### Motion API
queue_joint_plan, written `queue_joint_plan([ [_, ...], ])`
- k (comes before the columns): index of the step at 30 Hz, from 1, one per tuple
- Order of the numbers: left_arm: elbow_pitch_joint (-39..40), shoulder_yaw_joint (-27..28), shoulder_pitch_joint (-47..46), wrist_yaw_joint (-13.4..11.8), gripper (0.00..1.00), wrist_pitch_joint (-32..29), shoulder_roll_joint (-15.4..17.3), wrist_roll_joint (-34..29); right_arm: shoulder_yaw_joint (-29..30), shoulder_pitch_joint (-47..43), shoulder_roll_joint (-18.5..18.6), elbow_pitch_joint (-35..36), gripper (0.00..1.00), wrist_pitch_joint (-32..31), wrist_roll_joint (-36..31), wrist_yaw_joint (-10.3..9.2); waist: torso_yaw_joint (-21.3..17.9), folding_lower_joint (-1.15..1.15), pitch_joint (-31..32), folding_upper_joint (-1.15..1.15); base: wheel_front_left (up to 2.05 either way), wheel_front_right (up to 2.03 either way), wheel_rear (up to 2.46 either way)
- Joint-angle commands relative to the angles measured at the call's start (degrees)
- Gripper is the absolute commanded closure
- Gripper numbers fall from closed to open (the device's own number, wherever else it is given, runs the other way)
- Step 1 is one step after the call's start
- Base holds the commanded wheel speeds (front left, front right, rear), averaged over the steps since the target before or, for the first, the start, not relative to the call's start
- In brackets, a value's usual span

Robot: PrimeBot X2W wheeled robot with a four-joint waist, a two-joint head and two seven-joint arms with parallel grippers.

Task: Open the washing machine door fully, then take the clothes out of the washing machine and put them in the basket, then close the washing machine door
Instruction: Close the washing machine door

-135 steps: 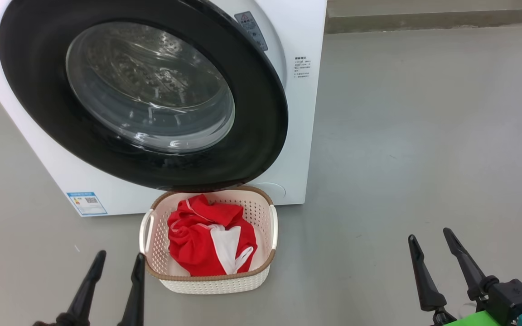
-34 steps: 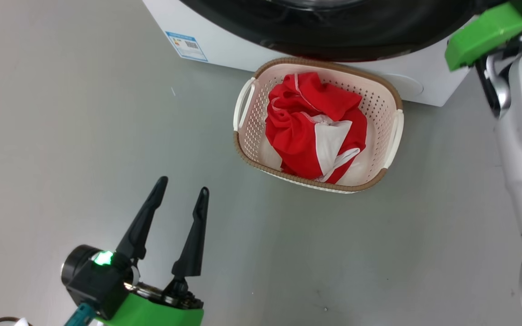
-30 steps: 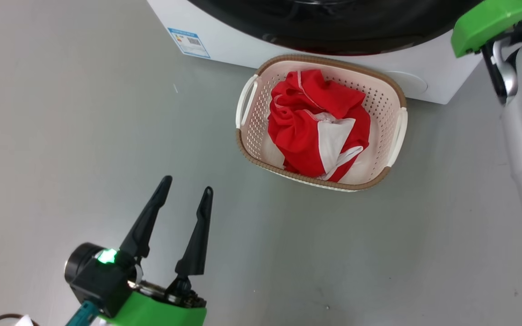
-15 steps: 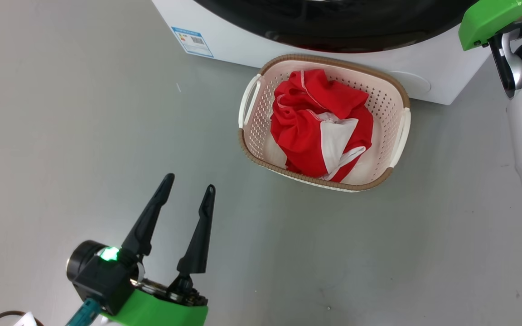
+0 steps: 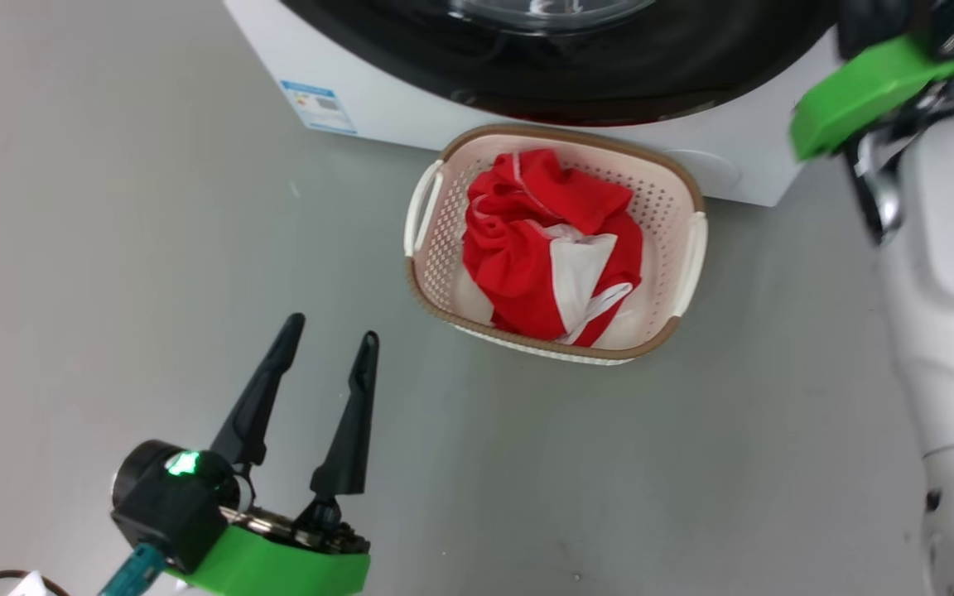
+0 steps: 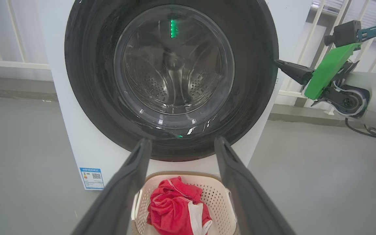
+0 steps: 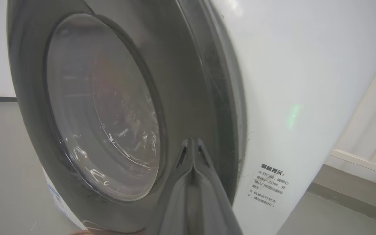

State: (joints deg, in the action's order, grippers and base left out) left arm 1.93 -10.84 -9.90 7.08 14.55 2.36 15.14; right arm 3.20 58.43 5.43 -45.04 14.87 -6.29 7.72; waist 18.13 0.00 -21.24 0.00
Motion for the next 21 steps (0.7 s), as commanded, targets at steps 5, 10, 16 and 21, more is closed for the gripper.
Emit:
queue_joint_plan([
  [5,2.16,2.85,-0.40,-0.93,0.00,0.45,0.52,1.02,-5.10,-5.13,-2.38,3.65,0.00,0.13,3.88,-0.23,-3.97,0.00,2.06,0.00,0.00,0.00,0.00],
  [10,2.49,2.99,-0.28,-1.66,0.00,0.45,0.52,2.02,-11.48,-11.75,-2.53,7.93,0.00,0.13,9.72,-0.23,-7.03,0.00,3.64,0.00,0.00,0.00,0.00],
  [16,1.44,3.44,0.37,-1.83,0.00,0.45,0.52,0.93,-17.16,-20.61,-2.54,14.21,0.00,0.13,15.04,-0.23,-11.16,0.00,5.86,0.00,0.00,0.00,0.00],
  [21,0.67,4.63,1.26,-2.42,0.00,0.45,0.52,0.82,-19.57,-27.81,-2.55,18.78,0.00,0.13,17.92,-0.23,-14.66,0.00,8.11,0.00,0.00,0.00,0.00],
])
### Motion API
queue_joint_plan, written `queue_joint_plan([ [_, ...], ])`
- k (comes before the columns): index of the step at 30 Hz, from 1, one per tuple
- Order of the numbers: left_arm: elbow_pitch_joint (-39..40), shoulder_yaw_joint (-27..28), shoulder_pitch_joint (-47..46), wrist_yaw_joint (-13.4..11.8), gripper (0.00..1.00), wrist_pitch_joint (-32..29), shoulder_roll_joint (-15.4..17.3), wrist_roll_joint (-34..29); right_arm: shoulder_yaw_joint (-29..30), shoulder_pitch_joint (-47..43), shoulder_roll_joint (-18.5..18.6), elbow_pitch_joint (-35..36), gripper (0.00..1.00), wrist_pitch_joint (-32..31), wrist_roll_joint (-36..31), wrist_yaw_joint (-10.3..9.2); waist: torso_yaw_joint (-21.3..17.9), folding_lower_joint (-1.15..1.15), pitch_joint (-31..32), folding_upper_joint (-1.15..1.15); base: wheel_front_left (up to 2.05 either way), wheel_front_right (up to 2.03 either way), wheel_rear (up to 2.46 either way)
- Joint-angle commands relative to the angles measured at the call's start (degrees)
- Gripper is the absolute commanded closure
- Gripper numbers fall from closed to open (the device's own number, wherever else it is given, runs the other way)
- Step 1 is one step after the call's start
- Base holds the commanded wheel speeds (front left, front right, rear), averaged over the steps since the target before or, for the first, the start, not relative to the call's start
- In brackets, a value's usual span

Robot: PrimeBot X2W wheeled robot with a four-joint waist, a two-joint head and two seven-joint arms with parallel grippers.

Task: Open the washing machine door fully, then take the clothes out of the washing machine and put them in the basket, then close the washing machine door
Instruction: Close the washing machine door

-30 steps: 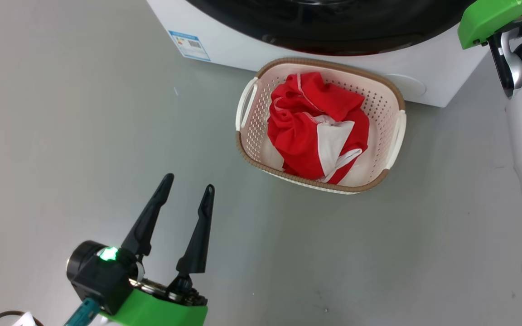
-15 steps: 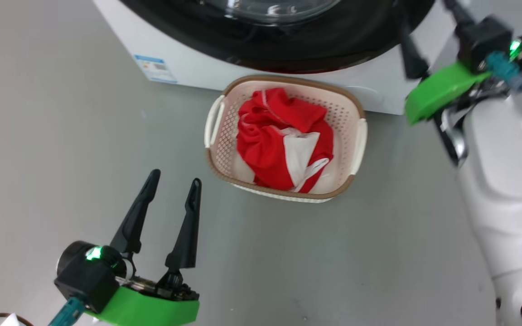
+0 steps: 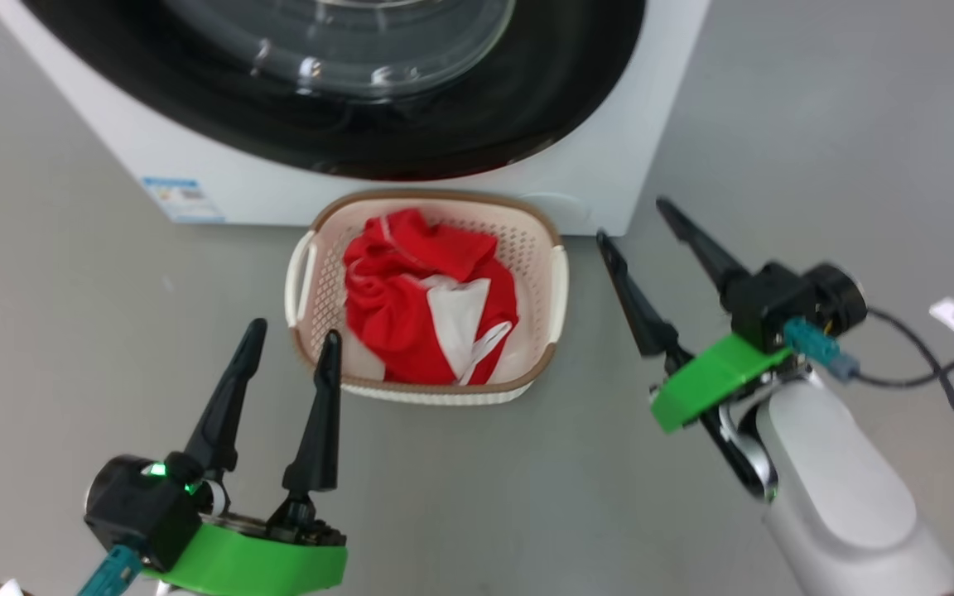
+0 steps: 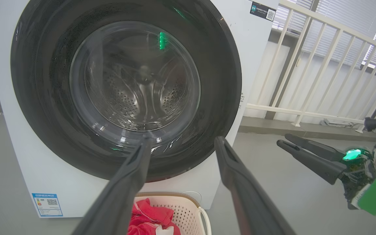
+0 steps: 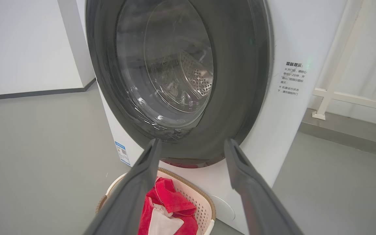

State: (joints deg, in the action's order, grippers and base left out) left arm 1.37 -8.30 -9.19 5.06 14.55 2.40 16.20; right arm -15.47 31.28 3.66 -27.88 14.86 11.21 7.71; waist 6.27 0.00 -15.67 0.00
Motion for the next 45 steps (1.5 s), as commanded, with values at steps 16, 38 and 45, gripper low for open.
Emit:
queue_joint_plan([
  [16,-2.91,3.57,3.84,-2.42,0.00,0.45,0.48,0.85,10.92,-16.86,-0.78,14.73,0.00,0.14,-4.92,-0.22,-7.48,0.00,11.57,0.00,0.00,0.00,0.00],
  [38,-4.97,6.62,10.59,-2.97,0.00,0.45,0.54,-2.01,16.25,-33.17,-0.78,25.13,0.00,-2.54,-0.96,-0.22,-8.28,0.00,19.31,0.00,0.00,0.00,0.00],
  [45,-4.75,7.41,12.30,-2.84,0.00,0.45,0.53,-2.36,15.00,-35.74,-0.78,26.72,0.00,-3.69,0.00,-0.22,-7.91,0.00,19.73,0.00,0.00,0.00,0.00],
])
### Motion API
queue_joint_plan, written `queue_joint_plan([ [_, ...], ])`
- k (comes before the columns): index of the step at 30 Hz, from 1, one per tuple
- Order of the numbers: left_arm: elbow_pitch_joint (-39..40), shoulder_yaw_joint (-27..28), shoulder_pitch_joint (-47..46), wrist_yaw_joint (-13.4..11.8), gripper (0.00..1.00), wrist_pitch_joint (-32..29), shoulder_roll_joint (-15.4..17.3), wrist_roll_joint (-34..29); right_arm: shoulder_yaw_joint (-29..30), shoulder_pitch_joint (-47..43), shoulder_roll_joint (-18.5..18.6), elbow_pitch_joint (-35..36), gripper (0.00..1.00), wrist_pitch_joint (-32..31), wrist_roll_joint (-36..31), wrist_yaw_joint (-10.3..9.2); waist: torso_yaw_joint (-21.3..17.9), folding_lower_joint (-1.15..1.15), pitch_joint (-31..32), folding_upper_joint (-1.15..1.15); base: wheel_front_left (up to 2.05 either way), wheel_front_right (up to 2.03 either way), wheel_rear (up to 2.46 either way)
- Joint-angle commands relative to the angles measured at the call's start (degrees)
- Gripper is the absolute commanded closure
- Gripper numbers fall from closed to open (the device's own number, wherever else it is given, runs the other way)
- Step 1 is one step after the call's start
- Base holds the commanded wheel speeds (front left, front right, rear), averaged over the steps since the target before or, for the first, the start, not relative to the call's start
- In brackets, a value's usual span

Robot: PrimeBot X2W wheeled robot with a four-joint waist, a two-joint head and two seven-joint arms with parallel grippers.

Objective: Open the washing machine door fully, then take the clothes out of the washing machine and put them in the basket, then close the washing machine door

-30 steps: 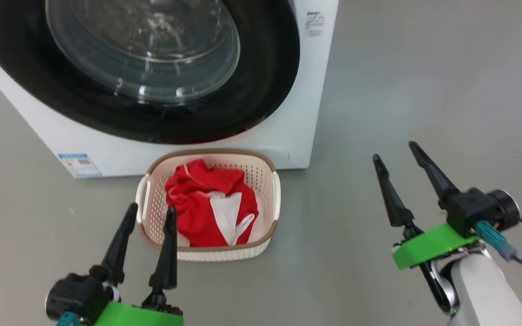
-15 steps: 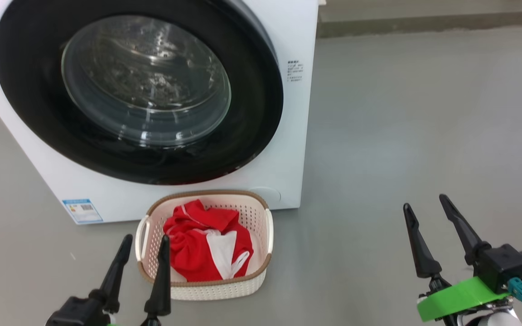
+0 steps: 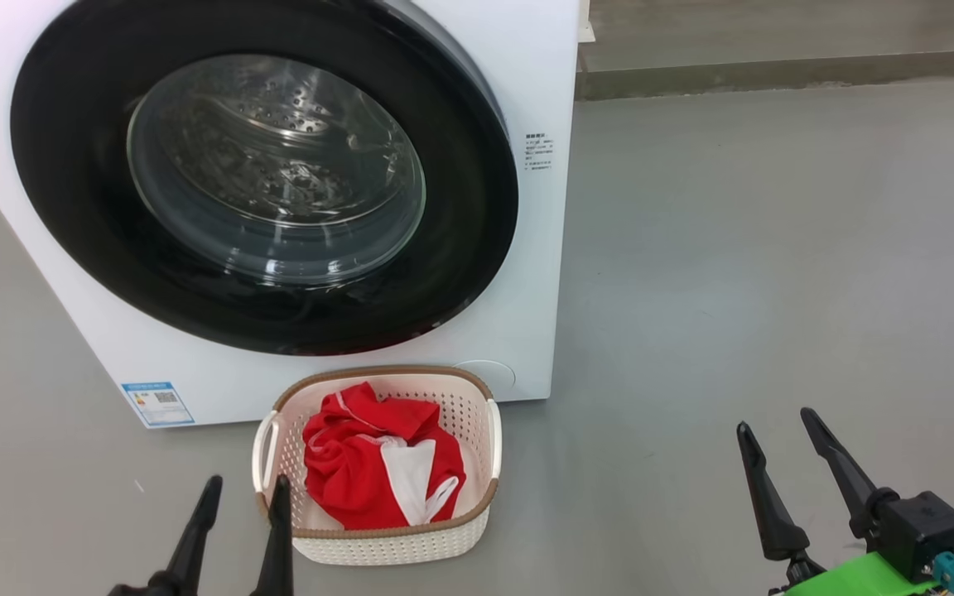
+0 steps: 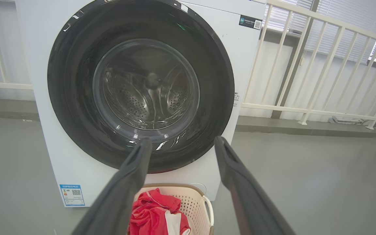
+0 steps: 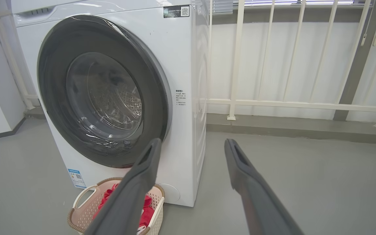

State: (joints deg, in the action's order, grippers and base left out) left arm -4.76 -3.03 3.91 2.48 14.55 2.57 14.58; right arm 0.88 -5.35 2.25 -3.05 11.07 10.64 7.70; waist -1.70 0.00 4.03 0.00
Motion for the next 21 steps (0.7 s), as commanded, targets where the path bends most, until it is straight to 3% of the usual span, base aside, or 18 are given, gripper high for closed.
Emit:
queue_joint_plan([
  [1,1.33,2.20,-0.61,-0.27,0.00,0.45,0.36,-0.82,-1.36,0.63,0.63,2.09,0.00,0.04,0.63,-0.21,0.08,0.00,0.04,0.00,0.00,0.00,0.00],
  [19,2.56,2.73,-0.36,-0.14,0.00,0.45,0.37,-1.23,-0.58,-0.09,0.63,2.64,0.00,0.16,1.04,-0.21,0.35,0.00,-0.28,0.00,0.00,0.00,0.00],
  [20,0.87,0.88,0.88,0.02,1.00,0.00,0.01,-0.60,0.43,-1.54,-0.10,1.02,1.00,0.00,0.48,0.00,0.34,0.00,-0.29,0.00,0.00,0.00,0.00],
  [21,0.31,0.82,0.87,0.03,1.00,-0.07,-0.05,-0.47,0.31,-1.57,-0.19,0.50,1.00,0.00,0.50,0.02,0.34,0.00,-0.29,0.00,0.00,0.00,0.00],
])
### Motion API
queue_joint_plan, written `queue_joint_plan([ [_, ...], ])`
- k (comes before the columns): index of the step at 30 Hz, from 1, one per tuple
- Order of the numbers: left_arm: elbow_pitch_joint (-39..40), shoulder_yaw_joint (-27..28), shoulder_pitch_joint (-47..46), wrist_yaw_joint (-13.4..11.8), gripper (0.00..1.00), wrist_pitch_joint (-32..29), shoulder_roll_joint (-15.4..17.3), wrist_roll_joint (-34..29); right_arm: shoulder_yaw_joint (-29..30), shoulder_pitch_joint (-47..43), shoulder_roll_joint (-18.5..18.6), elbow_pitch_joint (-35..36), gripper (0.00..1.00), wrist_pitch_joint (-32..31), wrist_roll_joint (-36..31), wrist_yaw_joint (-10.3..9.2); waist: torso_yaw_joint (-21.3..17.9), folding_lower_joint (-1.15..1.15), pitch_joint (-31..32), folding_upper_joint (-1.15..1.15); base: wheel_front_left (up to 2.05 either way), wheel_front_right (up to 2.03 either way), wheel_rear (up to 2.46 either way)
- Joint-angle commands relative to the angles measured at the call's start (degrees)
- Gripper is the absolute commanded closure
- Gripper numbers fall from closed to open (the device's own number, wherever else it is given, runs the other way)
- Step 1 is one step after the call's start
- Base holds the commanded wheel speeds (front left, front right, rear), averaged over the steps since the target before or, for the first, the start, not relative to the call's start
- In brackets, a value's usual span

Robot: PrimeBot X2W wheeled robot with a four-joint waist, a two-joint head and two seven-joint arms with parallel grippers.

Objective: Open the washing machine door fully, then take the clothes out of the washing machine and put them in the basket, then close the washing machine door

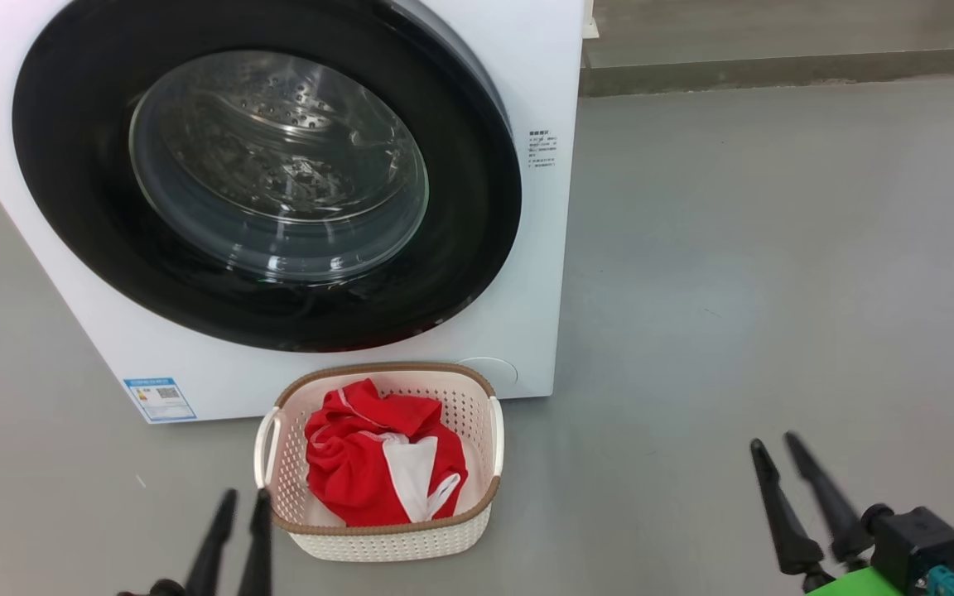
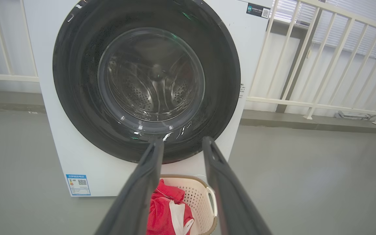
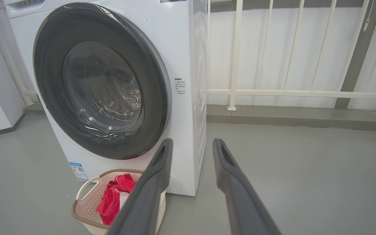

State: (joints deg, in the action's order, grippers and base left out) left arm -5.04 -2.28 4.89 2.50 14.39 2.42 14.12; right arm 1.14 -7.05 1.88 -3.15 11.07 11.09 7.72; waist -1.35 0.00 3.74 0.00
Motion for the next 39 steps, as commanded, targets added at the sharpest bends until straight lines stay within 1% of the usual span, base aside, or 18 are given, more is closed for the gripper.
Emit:
queue_joint_plan([
  [1,-0.20,0.02,0.00,0.00,1.00,-0.08,-0.02,0.08,-0.04,-0.05,-0.05,-0.18,1.00,0.00,0.08,0.00,0.00,0.00,0.00,0.00,0.00,0.00,0.00],
  [5,-3.16,-0.22,0.89,0.01,1.00,-0.32,-0.13,0.23,-0.20,-1.23,-0.56,-3.29,1.00,-0.04,0.19,0.00,0.00,0.00,-0.01,0.00,0.00,0.00,0.00],
  [7,-3.35,0.00,0.64,0.09,1.00,-0.71,-0.12,1.45,-0.21,-1.03,-0.49,-3.40,1.00,-0.24,1.54,0.00,0.01,0.01,-0.07,0.00,0.00,0.00,0.00],
  [12,-3.50,0.37,0.23,0.29,1.00,-1.56,-0.10,4.58,-0.17,-0.53,-0.27,-3.60,1.00,-0.79,4.97,-0.01,0.08,0.13,-0.09,0.00,0.00,0.00,0.00],
  [16,-3.70,0.63,-0.15,0.45,1.00,-2.19,-0.08,7.10,-0.15,-0.05,-0.10,-3.89,1.00,-1.23,7.72,-0.02,0.12,0.01,-0.33,0.00,0.00,0.00,0.00],
  [39,-4.82,2.33,-2.47,1.41,1.00,-6.10,0.03,22.06,0.27,2.74,0.67,-5.35,1.00,-4.07,23.81,-0.06,0.38,0.00,-1.11,0.00,0.00,0.00,0.00],
])
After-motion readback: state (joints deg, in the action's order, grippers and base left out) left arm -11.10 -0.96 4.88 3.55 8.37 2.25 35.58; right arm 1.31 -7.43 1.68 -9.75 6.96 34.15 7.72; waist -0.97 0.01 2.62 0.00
